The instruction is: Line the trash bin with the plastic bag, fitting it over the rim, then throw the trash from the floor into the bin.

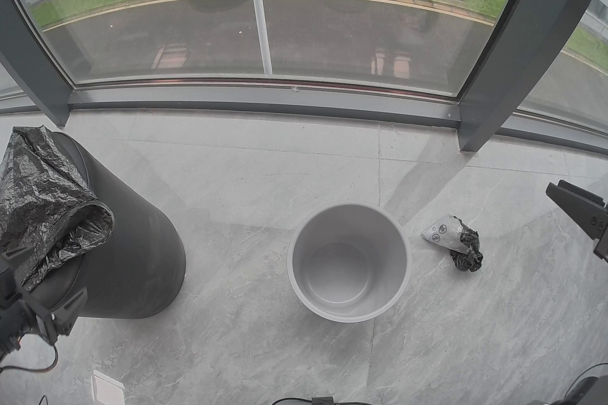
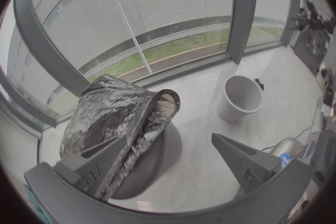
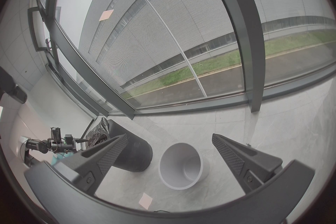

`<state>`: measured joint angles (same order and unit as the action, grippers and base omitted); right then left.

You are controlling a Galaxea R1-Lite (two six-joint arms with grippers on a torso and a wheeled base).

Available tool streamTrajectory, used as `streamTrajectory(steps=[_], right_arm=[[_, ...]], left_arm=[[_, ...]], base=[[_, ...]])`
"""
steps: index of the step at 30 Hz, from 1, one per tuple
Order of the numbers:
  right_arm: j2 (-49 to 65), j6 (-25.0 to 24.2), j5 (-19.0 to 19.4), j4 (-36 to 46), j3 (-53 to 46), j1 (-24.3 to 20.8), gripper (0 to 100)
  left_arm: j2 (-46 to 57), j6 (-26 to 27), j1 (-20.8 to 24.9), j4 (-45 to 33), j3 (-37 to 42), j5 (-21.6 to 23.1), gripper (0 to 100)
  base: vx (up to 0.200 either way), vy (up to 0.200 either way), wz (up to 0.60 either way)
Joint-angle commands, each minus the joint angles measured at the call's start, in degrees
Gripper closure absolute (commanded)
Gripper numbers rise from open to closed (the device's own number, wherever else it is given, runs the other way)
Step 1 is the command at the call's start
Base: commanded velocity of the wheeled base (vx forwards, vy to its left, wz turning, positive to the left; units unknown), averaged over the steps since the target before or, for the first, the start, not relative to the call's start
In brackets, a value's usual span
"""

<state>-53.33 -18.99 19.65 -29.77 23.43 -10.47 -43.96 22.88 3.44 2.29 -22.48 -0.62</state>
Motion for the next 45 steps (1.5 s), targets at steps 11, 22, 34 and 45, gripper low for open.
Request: streamTrajectory(steps=[11,22,34,45], right_arm=[[-7.49,-1.66,0.21,-5.39,-1.99,-1.83,0],[-6.78,-1.31,0.12,-5.39,-2.07,-1.13,0],[-6.96,-1.31,-0.05,-5.3,-1.99,2.12,0],[-8.19,-1.4,-0.05,-5.3,-1.63,3.44,0]], left_arm=[[-34.53,19.75,4.91,29.96,0.16,-4.74,0],[-42.26,27.39,4.82,59.41,4.37,-11.6,0],[-39.98,32.93,3.33,62.31,5.96,-13.26,0],[-35.67,32.31,6.32,62.22,4.73,-13.53,0]], base=[[0.0,0.0,0.0],[0.0,0.0,0.0],[0.0,0.0,0.0],[0.0,0.0,0.0]])
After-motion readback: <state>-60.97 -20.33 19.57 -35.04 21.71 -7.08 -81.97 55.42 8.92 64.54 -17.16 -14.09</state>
